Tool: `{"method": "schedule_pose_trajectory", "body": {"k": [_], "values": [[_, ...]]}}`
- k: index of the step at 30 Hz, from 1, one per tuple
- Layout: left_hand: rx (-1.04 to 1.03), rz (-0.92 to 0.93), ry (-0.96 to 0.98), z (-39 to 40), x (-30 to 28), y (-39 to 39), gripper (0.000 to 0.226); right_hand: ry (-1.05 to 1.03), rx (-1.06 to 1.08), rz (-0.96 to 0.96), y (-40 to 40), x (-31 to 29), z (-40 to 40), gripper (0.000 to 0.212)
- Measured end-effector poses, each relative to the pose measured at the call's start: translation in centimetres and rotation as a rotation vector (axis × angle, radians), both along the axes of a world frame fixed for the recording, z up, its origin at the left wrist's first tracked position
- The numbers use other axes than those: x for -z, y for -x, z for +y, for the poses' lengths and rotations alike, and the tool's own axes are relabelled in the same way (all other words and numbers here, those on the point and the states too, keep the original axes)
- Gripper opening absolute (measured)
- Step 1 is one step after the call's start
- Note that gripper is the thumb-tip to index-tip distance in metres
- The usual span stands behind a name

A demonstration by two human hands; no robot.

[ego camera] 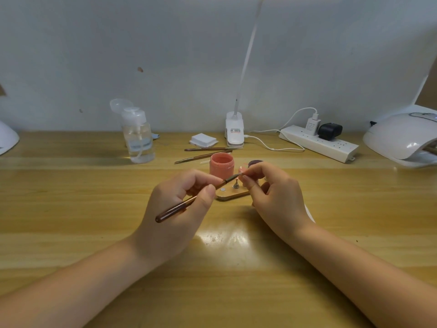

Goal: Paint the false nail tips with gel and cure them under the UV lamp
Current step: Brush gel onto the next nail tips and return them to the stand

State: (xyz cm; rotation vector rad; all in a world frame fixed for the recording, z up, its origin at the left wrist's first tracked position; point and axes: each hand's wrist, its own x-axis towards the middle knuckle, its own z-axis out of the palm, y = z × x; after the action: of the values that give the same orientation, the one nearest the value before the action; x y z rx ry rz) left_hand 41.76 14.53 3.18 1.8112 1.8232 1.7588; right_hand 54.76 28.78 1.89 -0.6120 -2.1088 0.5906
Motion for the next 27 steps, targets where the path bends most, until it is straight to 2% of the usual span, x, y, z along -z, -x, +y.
{"method": "schedule_pose_trajectory", "body": {"k": [5, 8, 14, 18, 23, 27], "values": [[-0.018, -0.062, -0.015, 0.06, 0.02, -0.02, 0.023, -0.008, -0.002, 0.001, -0.02, 0.01, 0.01, 0.007], [-0.006, -0.076, -0.002, 0.13, 0.02, -0.29, 0.016, -0.012, -0.005, -0.003, 0.00, 0.04, 0.04, 0.008], [-0.012, -0.078, -0.025, -0.01, 0.11, -0.32, 0.025, -0.008, -0.004, 0.012, 0.02, 0.15, 0.02, 0.007], [-0.034, -0.056, -0.007, 0.23, 0.17, -0.46, 0.015, -0.015, -0.004, 0.010, 0.02, 0.13, -0.02, 0.007], [-0.010, -0.061, -0.033, 0.02, 0.19, -0.34, 0.025, 0.002, -0.008, 0.008, -0.01, 0.11, -0.03, 0.008], [-0.026, -0.105, -0.026, 0.21, 0.17, -0.42, 0.016, 0.018, -0.017, 0.008, -0.04, 0.15, 0.03, 0.008]]}}
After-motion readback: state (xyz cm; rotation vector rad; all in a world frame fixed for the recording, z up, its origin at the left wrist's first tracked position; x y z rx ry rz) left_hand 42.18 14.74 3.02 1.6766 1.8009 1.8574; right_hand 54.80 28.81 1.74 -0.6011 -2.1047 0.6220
